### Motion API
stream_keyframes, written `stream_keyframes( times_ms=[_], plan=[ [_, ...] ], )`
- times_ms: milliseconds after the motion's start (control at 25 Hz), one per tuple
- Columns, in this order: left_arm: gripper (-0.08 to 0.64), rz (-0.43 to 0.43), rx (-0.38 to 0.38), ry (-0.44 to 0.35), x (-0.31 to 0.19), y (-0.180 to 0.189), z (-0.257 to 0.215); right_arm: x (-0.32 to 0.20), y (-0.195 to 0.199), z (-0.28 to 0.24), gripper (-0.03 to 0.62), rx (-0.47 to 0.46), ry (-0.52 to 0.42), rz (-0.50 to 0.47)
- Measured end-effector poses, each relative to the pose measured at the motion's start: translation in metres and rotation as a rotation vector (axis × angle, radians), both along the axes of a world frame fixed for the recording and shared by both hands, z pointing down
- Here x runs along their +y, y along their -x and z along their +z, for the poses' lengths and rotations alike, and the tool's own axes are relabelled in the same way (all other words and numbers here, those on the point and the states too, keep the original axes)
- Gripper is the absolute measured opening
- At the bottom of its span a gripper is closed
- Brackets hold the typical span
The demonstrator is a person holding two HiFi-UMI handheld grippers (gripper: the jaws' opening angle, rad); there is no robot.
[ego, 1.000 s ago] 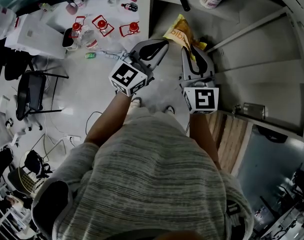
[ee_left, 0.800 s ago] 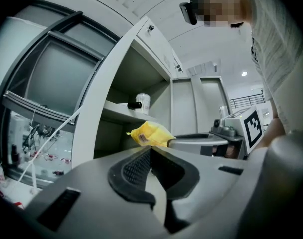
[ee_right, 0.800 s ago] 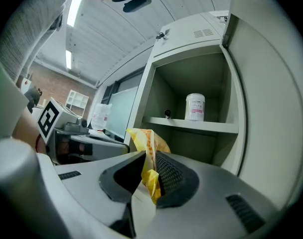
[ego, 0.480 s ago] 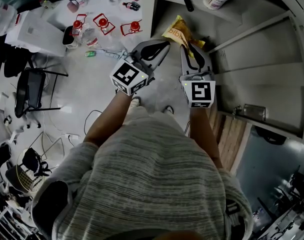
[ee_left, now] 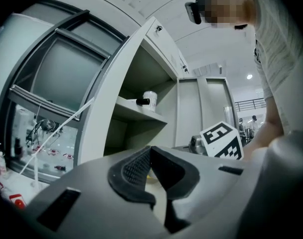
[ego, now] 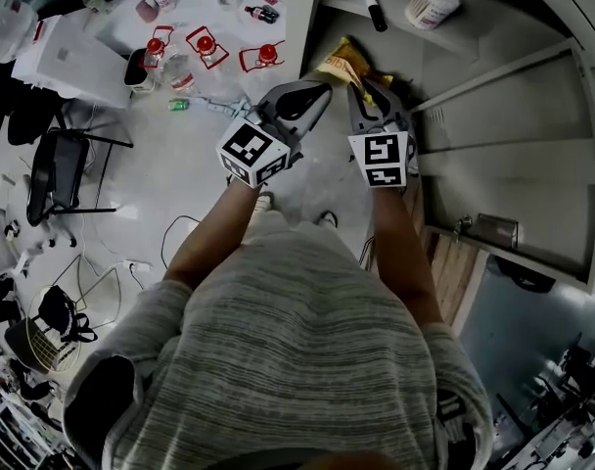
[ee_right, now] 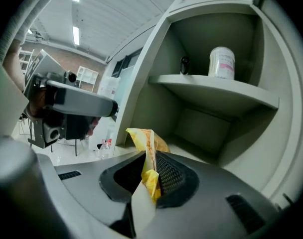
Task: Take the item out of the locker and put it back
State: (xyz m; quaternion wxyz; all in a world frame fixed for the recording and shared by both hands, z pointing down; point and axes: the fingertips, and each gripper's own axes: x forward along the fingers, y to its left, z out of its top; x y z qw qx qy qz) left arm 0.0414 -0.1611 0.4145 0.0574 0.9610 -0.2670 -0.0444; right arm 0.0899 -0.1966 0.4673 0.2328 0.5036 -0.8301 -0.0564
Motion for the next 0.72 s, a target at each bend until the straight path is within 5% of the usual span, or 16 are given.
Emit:
stream_keyframes(
  times_ms=[440,720],
  plan=[
    [0.008,-0.013,0.015,0.013,-0.006,0.002,0.001,-0.014,0.004,0.025,0.072,0.142,0.062,-0.02],
    [0.008,-0.008,0.023,0.005,-0.008,0.0,-0.005,-0.012,0.008,0.021,0.131,0.027,0.104,-0.044]
  ],
)
